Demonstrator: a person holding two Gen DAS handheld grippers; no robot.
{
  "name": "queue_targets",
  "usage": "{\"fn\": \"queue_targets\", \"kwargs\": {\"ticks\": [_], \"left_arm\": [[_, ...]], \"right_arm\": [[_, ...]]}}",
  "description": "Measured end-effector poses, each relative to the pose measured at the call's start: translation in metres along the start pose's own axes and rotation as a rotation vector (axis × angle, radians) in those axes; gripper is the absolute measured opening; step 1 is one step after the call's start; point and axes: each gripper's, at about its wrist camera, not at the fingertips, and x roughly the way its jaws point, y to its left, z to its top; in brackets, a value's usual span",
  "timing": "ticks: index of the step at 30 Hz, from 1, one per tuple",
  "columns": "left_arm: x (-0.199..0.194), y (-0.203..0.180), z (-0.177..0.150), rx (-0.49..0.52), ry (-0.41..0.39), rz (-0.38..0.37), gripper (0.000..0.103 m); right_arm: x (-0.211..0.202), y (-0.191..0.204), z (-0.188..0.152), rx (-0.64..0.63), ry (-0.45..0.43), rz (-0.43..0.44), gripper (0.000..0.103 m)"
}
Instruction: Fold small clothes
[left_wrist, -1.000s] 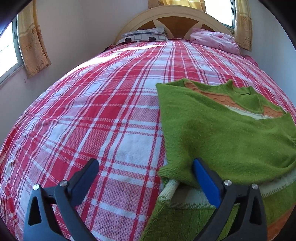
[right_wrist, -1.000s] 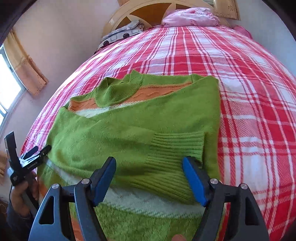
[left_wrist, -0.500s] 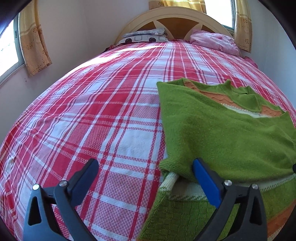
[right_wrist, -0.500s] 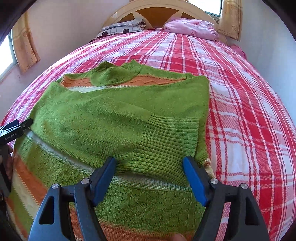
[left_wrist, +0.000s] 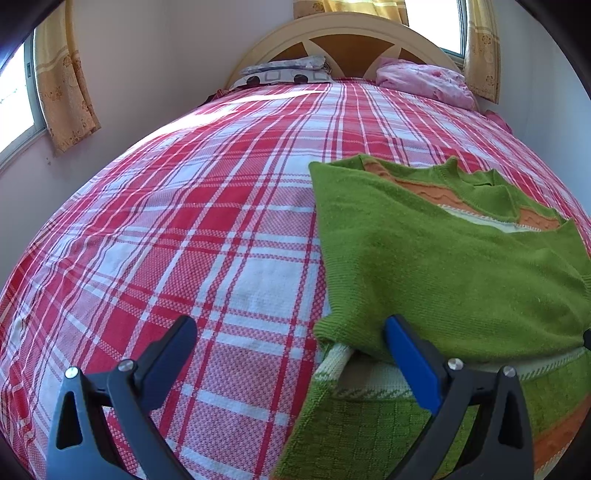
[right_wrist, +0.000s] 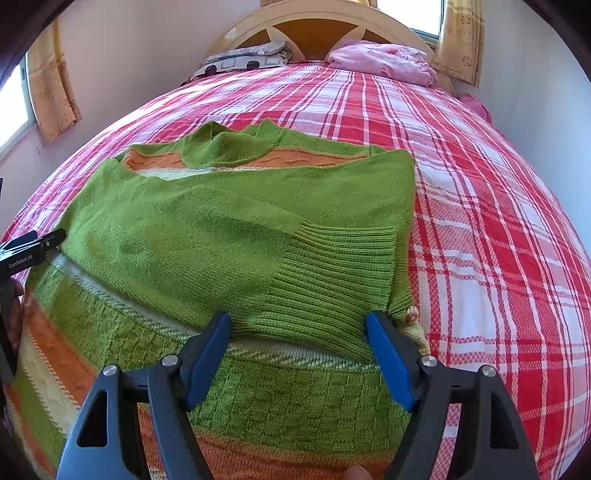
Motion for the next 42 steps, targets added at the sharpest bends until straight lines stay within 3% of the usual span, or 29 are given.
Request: {"fn": "queue_targets", "kwargs": {"ticks": [7, 22, 42], "left_arm": [[-0.004, -0.001, 0.002, 0.005, -0.005, 0.010, 0.103], [-0.044, -0.012, -0.022, 0.044, -0.036, -0.106, 0.103], [-0.089, -0.008, -0.057, 0.054, -0.063, -0.178, 0.103]], "right_arm": [[-0.001, -0.001, -0.002, 0.002, -0.011, -0.001, 0.078], [-0.027, -0.014, -0.012, 0.087, -0.036, 0.026, 0.078], [-0.071, -0.003, -0.051, 0.081, -0.048, 0.046, 0.078]]}}
